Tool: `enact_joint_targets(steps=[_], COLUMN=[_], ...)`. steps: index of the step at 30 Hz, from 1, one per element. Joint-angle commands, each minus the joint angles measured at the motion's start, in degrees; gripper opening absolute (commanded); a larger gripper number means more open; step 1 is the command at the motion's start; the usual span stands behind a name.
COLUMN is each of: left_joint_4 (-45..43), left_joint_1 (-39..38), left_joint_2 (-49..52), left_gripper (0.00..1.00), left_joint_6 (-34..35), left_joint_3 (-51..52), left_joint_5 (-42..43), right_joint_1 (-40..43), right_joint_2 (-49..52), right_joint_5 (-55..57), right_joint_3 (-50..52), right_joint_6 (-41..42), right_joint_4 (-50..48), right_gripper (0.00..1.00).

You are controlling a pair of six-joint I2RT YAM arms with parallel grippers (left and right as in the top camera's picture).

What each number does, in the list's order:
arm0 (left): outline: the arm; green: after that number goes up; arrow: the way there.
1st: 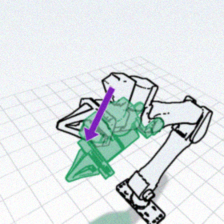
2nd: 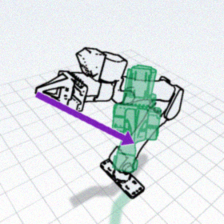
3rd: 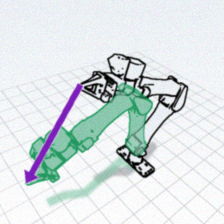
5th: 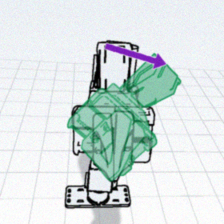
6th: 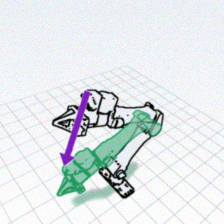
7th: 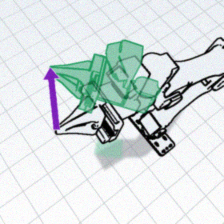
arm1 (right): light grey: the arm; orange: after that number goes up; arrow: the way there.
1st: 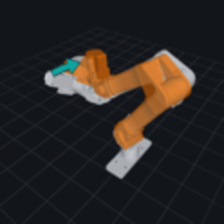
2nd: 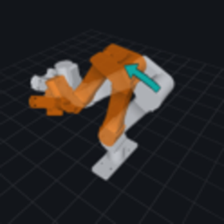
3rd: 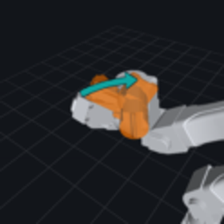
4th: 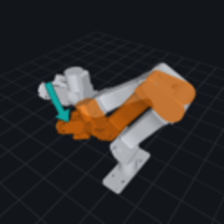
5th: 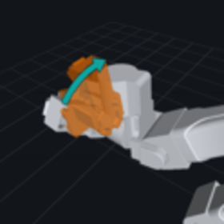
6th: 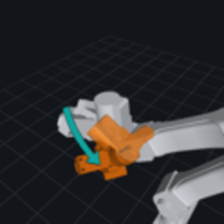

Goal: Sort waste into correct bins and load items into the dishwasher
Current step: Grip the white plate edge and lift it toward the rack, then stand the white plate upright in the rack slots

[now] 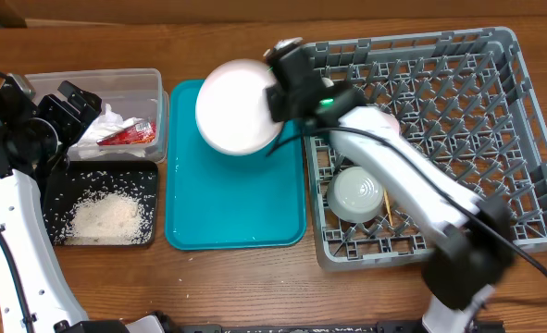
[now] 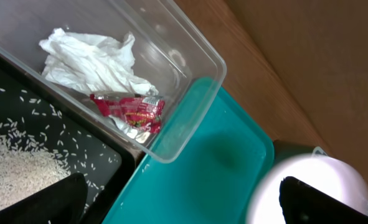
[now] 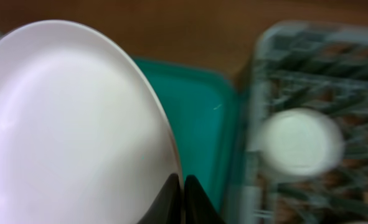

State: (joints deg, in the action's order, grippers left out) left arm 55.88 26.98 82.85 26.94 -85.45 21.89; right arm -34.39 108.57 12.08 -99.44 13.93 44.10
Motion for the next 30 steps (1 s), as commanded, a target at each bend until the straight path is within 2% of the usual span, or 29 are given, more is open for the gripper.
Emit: enact_joint_targets(steps=[1, 8, 16, 30], left_joint_4=[0.02, 0.00, 0.00, 0.00], left_joint_1=[-0.37, -0.37, -0.37, -0.37], left_joint_2=[-0.02, -0.02, -0.02, -0.02], left_gripper=[1.00, 1.00, 1.00, 1.00], left_joint_6=[0.52, 0.52, 0.52, 0.52], left_joint_3=[-1.38, -1.38, -1.38, -1.38], left_joint_5=[-0.02, -0.02, -0.02, -0.02], right_joint_1=[2.99, 12.24, 23.12, 22.73], right_joint_2=[-13.35, -21.77, -18.58, -6.21], right_joint_5=[16.50, 33.44, 37.68, 37.88], right_joint_3=[-2.16, -2.16, -0.59, 5.49], right_joint_6=[-5.99, -13.88, -17.00, -16.98], right_joint_4=[5.60, 13.79, 18.01, 18.01], right_gripper=[0.04, 0.04, 0.04, 0.04])
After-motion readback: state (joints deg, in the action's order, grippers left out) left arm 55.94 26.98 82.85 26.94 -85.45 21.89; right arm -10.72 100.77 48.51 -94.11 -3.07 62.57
